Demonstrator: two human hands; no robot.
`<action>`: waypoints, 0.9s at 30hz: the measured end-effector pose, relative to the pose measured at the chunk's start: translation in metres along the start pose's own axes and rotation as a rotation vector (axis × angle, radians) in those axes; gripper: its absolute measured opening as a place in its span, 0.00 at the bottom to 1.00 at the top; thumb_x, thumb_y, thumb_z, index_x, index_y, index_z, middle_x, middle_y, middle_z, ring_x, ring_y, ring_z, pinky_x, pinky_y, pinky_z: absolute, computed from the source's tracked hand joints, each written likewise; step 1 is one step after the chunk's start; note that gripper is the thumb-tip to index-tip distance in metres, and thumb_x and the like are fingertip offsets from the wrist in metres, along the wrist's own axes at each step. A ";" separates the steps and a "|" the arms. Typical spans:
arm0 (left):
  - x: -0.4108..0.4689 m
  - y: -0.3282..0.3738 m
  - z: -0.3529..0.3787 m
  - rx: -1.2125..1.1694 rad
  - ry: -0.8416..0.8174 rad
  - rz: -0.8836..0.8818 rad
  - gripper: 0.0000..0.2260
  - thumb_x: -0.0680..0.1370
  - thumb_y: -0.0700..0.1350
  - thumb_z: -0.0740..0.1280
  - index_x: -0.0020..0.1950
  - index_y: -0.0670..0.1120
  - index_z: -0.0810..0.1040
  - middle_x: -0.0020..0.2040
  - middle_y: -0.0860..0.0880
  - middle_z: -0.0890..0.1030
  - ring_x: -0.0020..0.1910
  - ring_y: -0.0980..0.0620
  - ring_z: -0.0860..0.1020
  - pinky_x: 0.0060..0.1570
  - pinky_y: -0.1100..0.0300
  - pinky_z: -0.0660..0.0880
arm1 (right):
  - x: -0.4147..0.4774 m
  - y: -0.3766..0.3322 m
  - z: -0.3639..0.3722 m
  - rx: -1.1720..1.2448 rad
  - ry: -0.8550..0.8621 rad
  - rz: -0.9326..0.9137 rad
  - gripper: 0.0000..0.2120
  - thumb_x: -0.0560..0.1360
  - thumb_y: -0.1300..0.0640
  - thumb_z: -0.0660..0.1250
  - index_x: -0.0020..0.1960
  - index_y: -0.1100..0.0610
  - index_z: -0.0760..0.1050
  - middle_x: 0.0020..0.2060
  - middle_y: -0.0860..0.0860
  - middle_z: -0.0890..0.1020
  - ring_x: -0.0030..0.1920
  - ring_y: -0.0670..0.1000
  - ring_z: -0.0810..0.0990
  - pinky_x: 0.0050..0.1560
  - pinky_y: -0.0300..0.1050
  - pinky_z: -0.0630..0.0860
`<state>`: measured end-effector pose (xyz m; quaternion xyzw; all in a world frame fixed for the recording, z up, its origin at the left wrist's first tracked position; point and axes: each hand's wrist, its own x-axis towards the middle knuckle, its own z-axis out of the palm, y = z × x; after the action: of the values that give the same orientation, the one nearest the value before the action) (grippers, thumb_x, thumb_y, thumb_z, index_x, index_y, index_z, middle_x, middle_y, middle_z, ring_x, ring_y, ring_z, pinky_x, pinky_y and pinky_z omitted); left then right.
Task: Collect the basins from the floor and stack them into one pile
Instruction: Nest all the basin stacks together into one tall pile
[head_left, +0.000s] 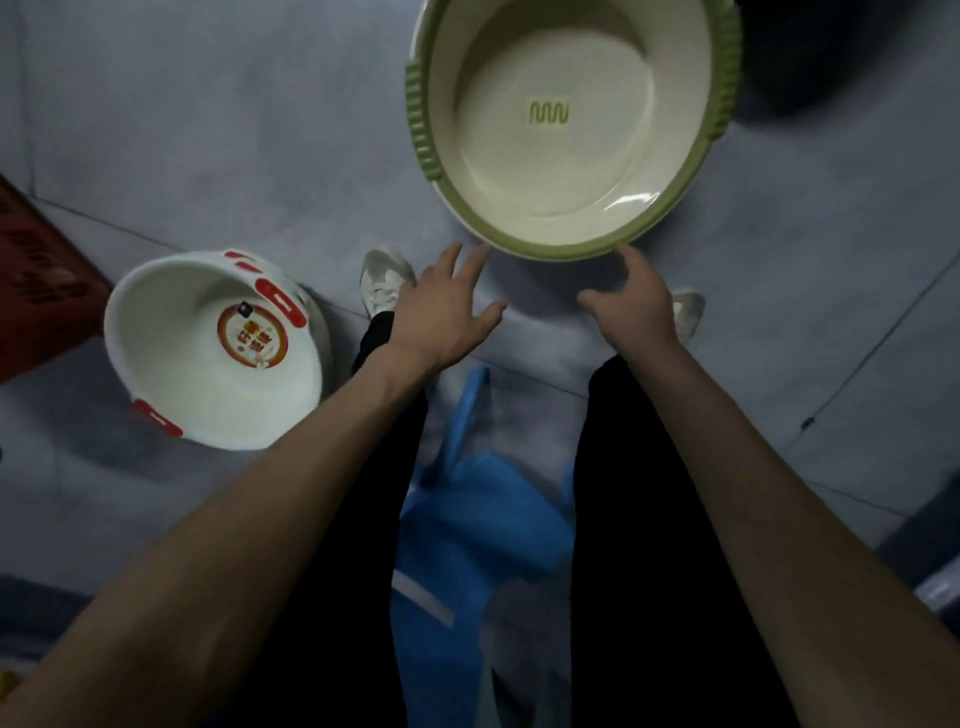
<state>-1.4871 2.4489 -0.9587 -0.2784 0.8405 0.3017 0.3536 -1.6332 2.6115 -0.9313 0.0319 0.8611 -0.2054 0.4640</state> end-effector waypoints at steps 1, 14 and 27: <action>-0.003 -0.001 0.005 0.050 0.033 -0.004 0.34 0.80 0.64 0.62 0.82 0.52 0.58 0.81 0.41 0.61 0.75 0.38 0.68 0.68 0.37 0.68 | 0.001 0.002 0.006 -0.038 0.006 -0.046 0.35 0.74 0.59 0.71 0.79 0.55 0.65 0.73 0.55 0.72 0.72 0.55 0.71 0.65 0.44 0.68; 0.050 0.003 -0.011 0.651 0.052 0.036 0.41 0.75 0.72 0.56 0.83 0.52 0.54 0.75 0.35 0.65 0.78 0.34 0.58 0.73 0.26 0.50 | 0.046 0.015 -0.023 -0.972 -0.011 -0.469 0.43 0.73 0.51 0.73 0.82 0.55 0.55 0.79 0.69 0.51 0.79 0.69 0.54 0.69 0.61 0.67; 0.116 0.063 -0.084 0.731 0.024 0.345 0.34 0.76 0.68 0.61 0.77 0.53 0.64 0.72 0.43 0.71 0.69 0.40 0.71 0.66 0.42 0.70 | 0.093 -0.032 -0.040 -1.151 0.080 -0.622 0.33 0.79 0.45 0.65 0.79 0.54 0.57 0.79 0.64 0.57 0.76 0.66 0.61 0.67 0.58 0.67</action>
<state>-1.6351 2.4021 -0.9800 0.0072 0.9309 0.0345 0.3636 -1.7254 2.5848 -0.9772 -0.4645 0.8191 0.1652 0.2934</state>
